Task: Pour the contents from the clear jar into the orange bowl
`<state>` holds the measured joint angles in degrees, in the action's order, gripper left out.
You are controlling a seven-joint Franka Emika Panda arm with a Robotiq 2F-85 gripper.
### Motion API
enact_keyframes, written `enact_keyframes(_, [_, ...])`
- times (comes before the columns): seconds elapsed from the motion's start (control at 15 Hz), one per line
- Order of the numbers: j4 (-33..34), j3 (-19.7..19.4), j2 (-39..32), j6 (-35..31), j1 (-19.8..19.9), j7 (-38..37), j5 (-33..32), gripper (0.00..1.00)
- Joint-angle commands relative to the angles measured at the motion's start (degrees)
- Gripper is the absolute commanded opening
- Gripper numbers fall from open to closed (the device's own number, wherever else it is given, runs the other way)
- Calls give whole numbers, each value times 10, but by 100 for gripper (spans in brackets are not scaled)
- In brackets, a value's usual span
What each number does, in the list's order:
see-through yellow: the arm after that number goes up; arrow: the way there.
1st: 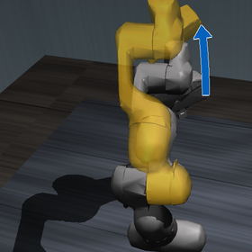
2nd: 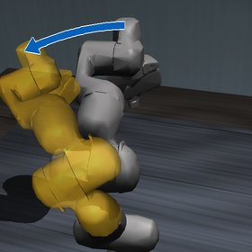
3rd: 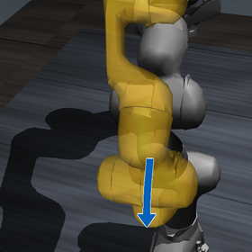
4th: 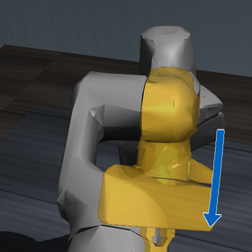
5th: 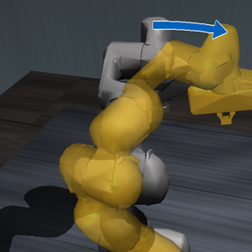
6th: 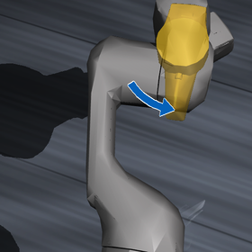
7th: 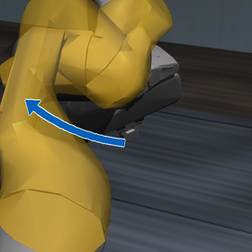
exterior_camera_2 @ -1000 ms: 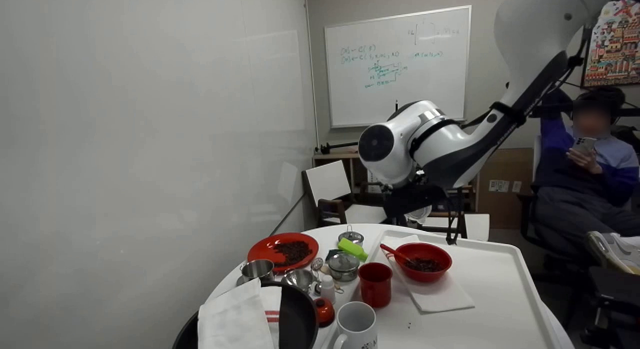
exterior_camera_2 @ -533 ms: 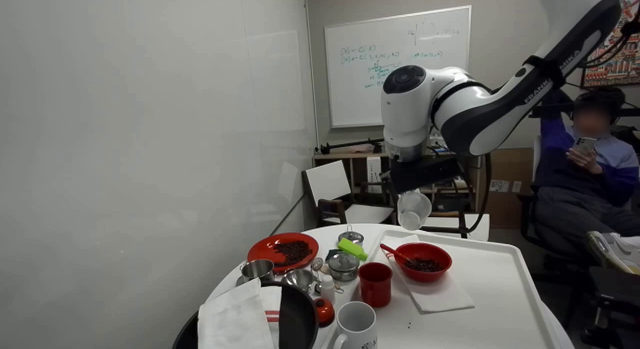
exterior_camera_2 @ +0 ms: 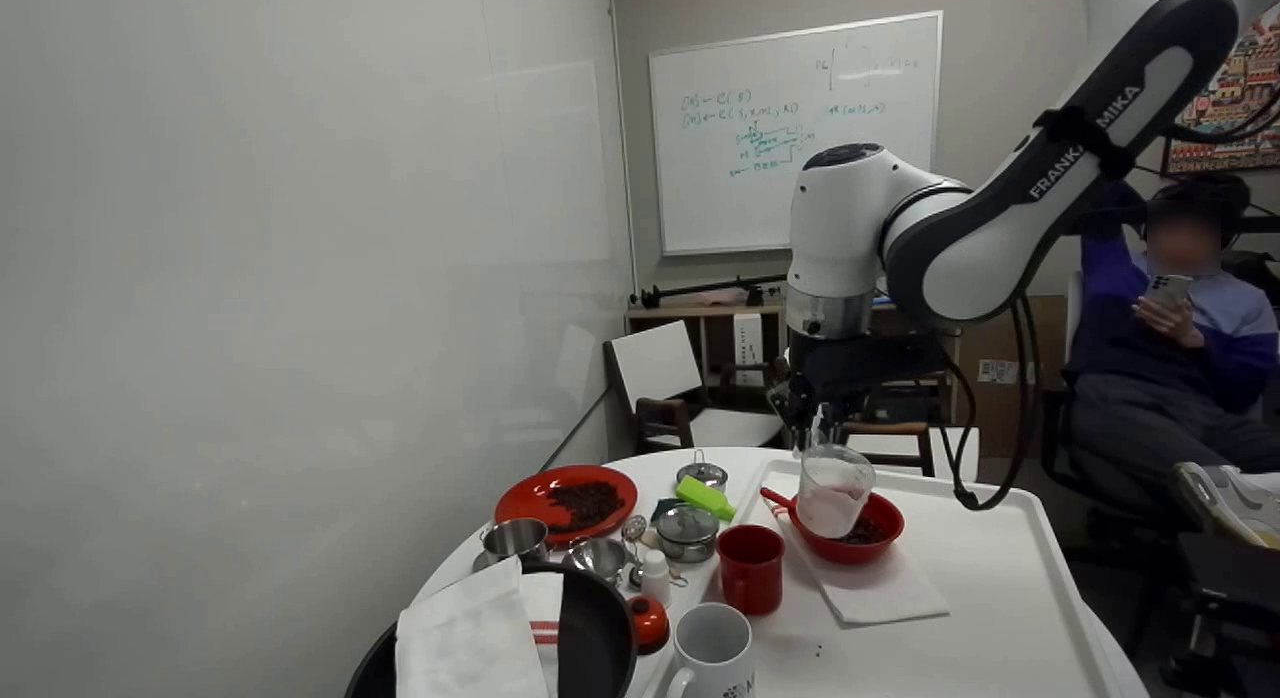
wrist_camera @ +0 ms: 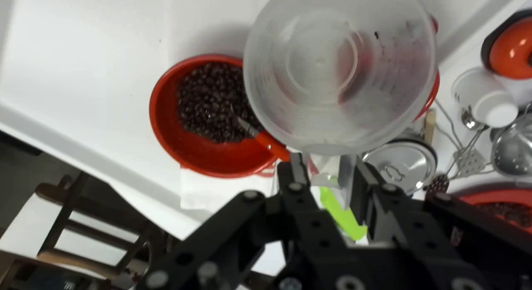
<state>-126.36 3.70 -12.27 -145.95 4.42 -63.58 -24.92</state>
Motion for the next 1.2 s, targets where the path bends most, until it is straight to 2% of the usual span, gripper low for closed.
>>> enact_keyframes(0.0, [-22,49,-12,-10,47,155,148,10])
enact_keyframes(0.13, [-18,67,-26,25,66,238,227,10])
enact_keyframes(0.2, [-14,30,-31,48,28,283,275,10])
enact_keyframes(0.33, [-3,12,-41,120,19,325,307,10])
enact_keyframes(0.4, [3,-2,-47,159,11,332,304,10])
enact_keyframes(0.47, [1,-25,-49,170,-9,298,265,10])
enact_keyframes(0.6, [0,-52,-56,186,-29,277,231,10])
enact_keyframes(0.87, [-9,-84,-64,166,-59,240,184,10])
enact_keyframes(1.13, [-13,-95,-77,152,-76,211,161,10])
